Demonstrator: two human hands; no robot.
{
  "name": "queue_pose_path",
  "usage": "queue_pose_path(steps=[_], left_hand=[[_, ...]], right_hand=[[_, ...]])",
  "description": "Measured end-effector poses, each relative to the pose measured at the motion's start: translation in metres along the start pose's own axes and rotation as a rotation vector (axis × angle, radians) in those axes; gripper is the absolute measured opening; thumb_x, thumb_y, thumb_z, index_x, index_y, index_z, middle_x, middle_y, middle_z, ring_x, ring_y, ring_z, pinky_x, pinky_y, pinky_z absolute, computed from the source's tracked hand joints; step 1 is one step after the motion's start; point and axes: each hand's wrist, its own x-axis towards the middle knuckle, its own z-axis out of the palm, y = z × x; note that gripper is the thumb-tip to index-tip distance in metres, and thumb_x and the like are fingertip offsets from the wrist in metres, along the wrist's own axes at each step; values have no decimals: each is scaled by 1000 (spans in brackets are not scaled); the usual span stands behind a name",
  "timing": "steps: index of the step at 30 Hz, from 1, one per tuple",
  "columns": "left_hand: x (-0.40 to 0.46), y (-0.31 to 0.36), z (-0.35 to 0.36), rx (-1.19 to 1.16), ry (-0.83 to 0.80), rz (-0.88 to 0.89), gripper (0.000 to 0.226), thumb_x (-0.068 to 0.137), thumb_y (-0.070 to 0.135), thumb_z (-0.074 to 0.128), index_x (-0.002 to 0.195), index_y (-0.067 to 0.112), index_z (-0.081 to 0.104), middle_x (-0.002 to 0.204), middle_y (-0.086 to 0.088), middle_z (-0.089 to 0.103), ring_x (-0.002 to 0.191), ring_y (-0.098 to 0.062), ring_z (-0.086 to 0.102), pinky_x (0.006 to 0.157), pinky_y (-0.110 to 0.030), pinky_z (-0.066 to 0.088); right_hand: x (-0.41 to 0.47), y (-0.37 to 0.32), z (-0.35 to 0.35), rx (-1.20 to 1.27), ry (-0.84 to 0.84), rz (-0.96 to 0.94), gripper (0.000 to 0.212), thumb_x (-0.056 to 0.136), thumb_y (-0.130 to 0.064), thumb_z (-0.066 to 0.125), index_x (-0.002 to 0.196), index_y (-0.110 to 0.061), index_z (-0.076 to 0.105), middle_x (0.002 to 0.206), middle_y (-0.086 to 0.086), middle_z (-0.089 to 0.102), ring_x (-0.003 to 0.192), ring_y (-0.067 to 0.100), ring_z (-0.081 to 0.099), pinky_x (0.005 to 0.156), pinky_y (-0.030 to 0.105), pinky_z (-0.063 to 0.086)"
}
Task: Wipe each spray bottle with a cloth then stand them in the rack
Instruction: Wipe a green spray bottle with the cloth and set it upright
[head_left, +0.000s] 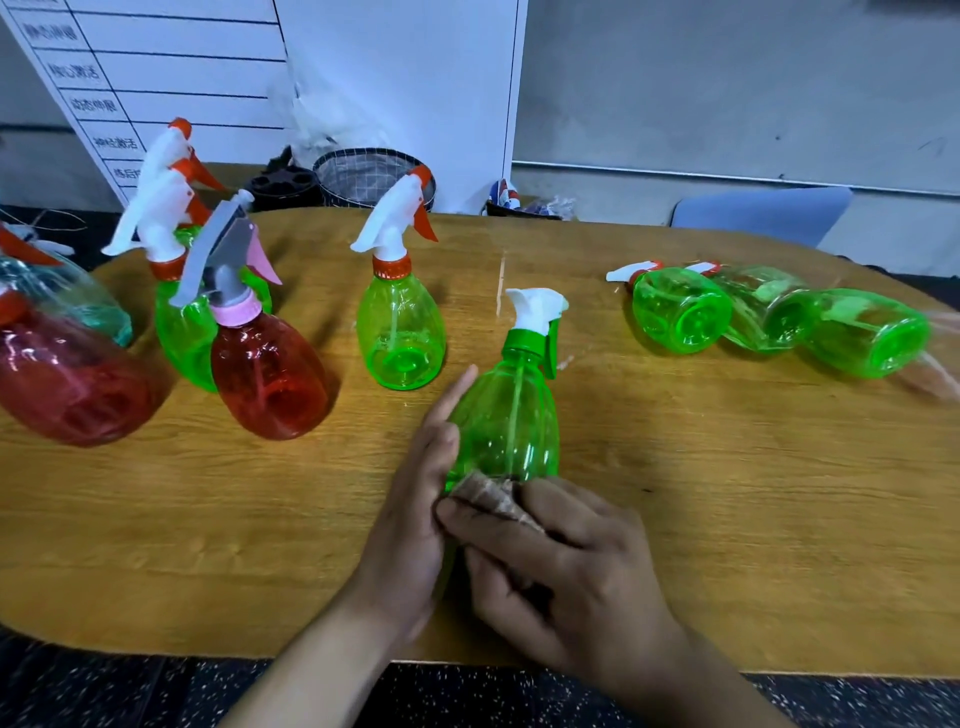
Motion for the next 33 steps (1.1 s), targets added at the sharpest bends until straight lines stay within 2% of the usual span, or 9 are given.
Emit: queue_pose_path(steps=[4,7,9,12,14,19,23,28,33], left_hand=[[-1,5,1,-43,22,-28,45,104,42,43,146,46,60,152,0,62,141,-26,59,121,-54,40],[-2,4,1,-41,2,-35,50,105,44,40,153,36,54,153,-2,61,144,-25,56,123,-55,36],[-3,4,2,-52,-12,-56,56,102,54,41,154,35,52,153,1,62,144,-21,56,118,-49,45],[-5,6,1,-35,-11,-61,82,86,77,65,155,36,50,154,5,60,143,-17,56,109,-36,54],[-5,9,1,-14,-18,-49,102,70,79,81,157,36,46,156,7,58,144,-17,56,109,-42,54],[-3,6,0,-4,-46,-19,90,81,56,86,158,36,44,152,2,61,142,-21,58,117,-61,44],[-4,6,2,-12,-29,-18,76,87,46,79,155,37,48,152,4,61,142,-19,58,119,-61,43],[-3,-1,1,-7,-46,-29,57,95,46,67,151,48,53,159,12,54,149,-16,50,122,-60,38],[-5,-7,2,205,-77,71,48,102,51,54,150,46,56,160,25,49,153,-2,39,128,-40,34]], right_hand=[[2,0,-1,86,58,69,26,95,-18,72,120,-18,79,93,-4,62,80,3,56,78,14,46],[9,2,-4,370,281,368,24,99,-21,64,119,-16,76,97,1,72,85,11,68,74,24,52],[15,6,-3,542,448,549,22,99,-16,62,116,-11,75,109,1,77,103,16,72,87,24,54],[19,14,6,666,496,720,24,98,-15,59,116,-13,74,116,1,76,113,15,70,93,22,52],[16,17,12,756,489,773,24,100,-19,57,119,-13,70,115,6,75,109,21,70,90,31,55],[12,15,17,790,455,812,24,103,-24,52,121,-15,65,113,14,72,104,36,69,87,45,58],[13,14,17,760,504,802,24,103,-26,54,121,-15,65,112,12,72,101,30,67,88,47,56],[17,21,8,655,549,697,26,103,-28,56,125,-17,64,125,11,69,119,37,64,104,65,49],[25,29,-9,411,486,569,28,105,-20,56,129,-18,69,127,-6,73,123,16,66,104,35,51]])
